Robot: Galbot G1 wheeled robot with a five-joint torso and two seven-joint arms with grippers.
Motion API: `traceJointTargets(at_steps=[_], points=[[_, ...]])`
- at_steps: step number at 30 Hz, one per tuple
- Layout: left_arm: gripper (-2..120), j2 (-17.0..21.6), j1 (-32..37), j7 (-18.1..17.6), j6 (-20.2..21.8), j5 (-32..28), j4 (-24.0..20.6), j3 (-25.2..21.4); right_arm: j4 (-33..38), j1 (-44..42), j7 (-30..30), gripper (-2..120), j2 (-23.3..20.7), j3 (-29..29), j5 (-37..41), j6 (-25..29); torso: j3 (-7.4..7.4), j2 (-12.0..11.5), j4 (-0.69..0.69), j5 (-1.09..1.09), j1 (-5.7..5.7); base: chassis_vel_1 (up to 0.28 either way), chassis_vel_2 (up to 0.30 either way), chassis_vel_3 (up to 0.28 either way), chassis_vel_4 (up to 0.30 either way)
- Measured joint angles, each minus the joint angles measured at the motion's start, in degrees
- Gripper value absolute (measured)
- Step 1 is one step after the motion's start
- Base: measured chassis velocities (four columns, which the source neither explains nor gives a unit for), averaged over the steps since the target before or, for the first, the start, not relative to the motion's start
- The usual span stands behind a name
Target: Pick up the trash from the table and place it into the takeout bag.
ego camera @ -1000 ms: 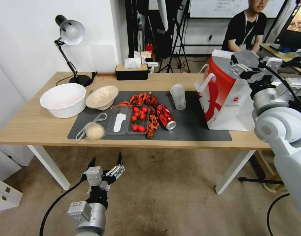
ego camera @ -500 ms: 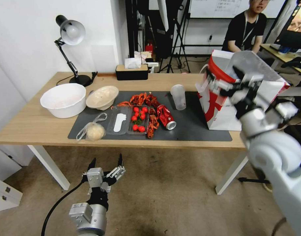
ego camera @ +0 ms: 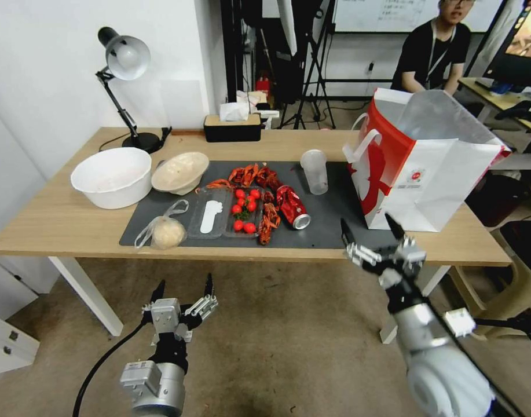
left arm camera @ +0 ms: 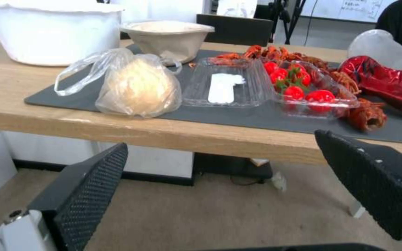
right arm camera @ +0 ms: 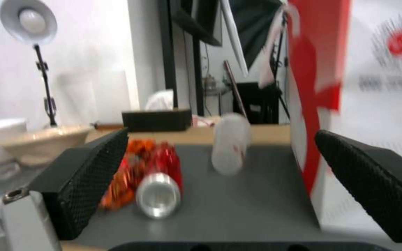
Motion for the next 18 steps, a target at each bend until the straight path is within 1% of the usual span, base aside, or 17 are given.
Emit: traceJointTargets(at_steps=[1, 2, 4, 5, 8, 12, 18], points=[[100, 0.1, -0.1, 0.0, 0.0, -0.2, 0.1, 0.0, -1.2, -1.7, -0.3, 100, 0.7, 0.0, -0.7, 1.9, 0.00, 0.0, -0.01, -0.02, 0.00, 0.000, 0.000, 0.000, 0.000], [100, 0.1, -0.1, 0.0, 0.0, -0.2, 0.1, 0.0, -1.2, -1.7, -0.3, 100, 0.7, 0.0, -0.7, 1.9, 0.00, 0.0, -0.01, -0.02, 0.00, 0.000, 0.000, 0.000, 0.000], [100, 0.2, -0.2, 0.0, -0.1, -0.4, 0.3, 0.0, -3.7, -3.6, -0.7, 100, 1.8, -0.2, -2.4, 5.1, 0.00, 0.0, -0.01, -0.01, 0.00, 0.000, 0.000, 0.000, 0.000], [100, 0.2, -0.2, 0.0, -0.1, -0.4, 0.3, 0.0, -3.7, -3.6, -0.7, 100, 1.8, -0.2, -2.4, 5.1, 0.00, 0.0, -0.01, -0.01, 0.00, 0.000, 0.000, 0.000, 0.000], [100, 0.2, -0.4, 0.0, -0.1, -0.6, 0.6, -0.2, -6.2, -4.6, -0.7, 100, 3.0, -0.8, -4.2, 7.7, 0.00, 0.0, 0.00, -0.01, 0.00, 0.000, 0.000, 0.000, 0.000], [100, 0.2, -0.6, 0.0, -0.1, -0.7, 0.8, -0.1, -7.9, -5.0, -0.9, 100, 3.8, -1.4, -4.9, 8.8, 0.00, 0.0, 0.00, -0.01, 0.01, 0.000, 0.000, 0.000, 0.000], [100, 0.1, -0.6, 0.0, -0.2, -0.7, 0.9, 0.0, -8.3, -4.4, -0.9, 100, 4.0, -1.7, -4.9, 8.8, 0.00, 0.0, 0.00, -0.01, 0.01, 0.000, 0.000, 0.000, 0.000]])
